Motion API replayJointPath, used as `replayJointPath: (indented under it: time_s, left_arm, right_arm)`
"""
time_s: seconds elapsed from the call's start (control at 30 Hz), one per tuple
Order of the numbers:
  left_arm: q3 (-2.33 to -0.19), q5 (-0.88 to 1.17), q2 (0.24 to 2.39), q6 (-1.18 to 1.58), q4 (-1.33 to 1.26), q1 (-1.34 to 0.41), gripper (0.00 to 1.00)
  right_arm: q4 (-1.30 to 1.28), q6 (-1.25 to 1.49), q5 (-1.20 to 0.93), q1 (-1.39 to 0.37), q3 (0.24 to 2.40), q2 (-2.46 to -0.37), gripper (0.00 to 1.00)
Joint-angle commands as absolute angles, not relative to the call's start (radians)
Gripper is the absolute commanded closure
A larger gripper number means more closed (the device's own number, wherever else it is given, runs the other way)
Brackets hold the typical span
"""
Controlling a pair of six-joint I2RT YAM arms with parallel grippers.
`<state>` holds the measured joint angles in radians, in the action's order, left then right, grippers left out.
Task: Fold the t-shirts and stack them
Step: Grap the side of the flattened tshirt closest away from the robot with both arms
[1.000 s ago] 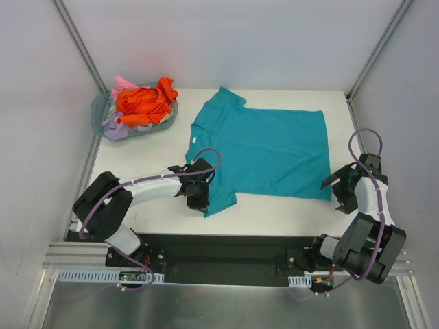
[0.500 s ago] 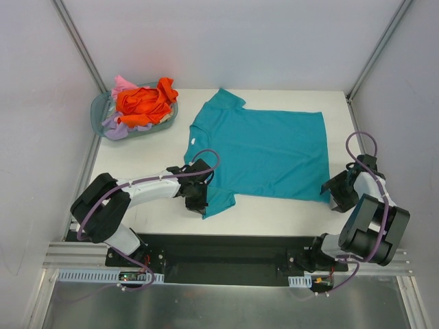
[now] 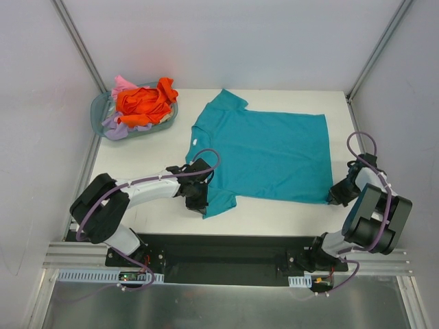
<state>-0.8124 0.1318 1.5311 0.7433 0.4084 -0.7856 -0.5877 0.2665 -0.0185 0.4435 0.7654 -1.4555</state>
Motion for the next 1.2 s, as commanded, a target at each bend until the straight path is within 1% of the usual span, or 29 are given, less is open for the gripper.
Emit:
replayJointPath:
  time_s: [0.0,0.13,0.3,0.43,0.53,0.73,0.9,1.03,1.17]
  left_arm:
    - [-0.76,0.169,1.424,0.768,0.448,-0.787,1.0]
    - [-0.704,0.212,1.327,0.801,0.465,-0.788,1.0]
    - [-0.69,0.242,1.207,0.813,0.466,-0.787,1.0]
    - [-0.75,0.248,1.209,0.776,0.466,-0.772,1.0]
    - [-0.817,0.245,1.227,0.738,0.466,-0.749,1.0]
    - [-0.954,0.193,1.318,0.695,0.423,-0.697,1.0]
    - [-1.074,0.259,1.425,0.664,0.419,-0.602,1.0]
    - [-1.176,0.301,1.508,0.638,0.419,-0.56,1.0]
    - [-1.259,0.285,1.571,0.647,0.42,-0.519,1.0]
  right_arm:
    - [-0.652,0.212,-0.006,0.437,0.723,-1.329,0.99]
    - [-0.742,0.215,-0.006,0.437,0.669,-1.174,0.99]
    - [-0.848,0.189,-0.021,0.436,0.667,-1.011,0.99]
    - [-0.856,0.189,-0.096,0.436,0.686,-0.979,0.99]
    - [-0.844,0.183,-0.141,0.436,0.73,-1.002,0.99]
    - [-0.818,0.166,-0.166,0.413,0.845,-1.101,0.99]
    - [-0.758,0.189,-0.201,0.384,0.946,-1.236,0.99]
    - [-0.73,0.212,-0.21,0.362,1.029,-1.318,0.99]
    - [-0.73,0.212,-0.209,0.351,1.104,-1.405,0.99]
